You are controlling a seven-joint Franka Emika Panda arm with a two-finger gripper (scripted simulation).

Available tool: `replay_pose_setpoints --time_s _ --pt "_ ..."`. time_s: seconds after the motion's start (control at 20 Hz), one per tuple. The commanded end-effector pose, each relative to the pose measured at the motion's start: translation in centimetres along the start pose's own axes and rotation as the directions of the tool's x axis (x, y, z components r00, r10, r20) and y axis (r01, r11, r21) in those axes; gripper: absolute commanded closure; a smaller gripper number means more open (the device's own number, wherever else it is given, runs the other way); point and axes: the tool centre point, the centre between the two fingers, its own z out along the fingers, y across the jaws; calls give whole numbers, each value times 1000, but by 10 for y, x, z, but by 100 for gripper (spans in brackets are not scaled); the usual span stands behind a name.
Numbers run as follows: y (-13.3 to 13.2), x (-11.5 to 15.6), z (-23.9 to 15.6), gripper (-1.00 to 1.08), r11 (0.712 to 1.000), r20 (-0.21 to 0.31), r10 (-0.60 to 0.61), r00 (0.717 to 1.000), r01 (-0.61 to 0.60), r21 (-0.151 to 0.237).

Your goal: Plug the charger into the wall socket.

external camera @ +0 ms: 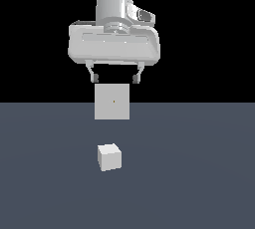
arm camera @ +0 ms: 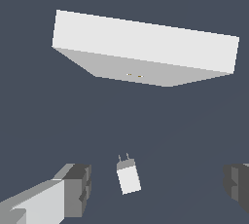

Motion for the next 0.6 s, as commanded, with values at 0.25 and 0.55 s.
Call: replay_pose_setpoints --time_s 0.25,0.55 --pt "-1 -3 2 -92 1000 -5 -7 1000 7 0" --pt "-3 -12 11 -92 999 -26 -34 999 34 2"
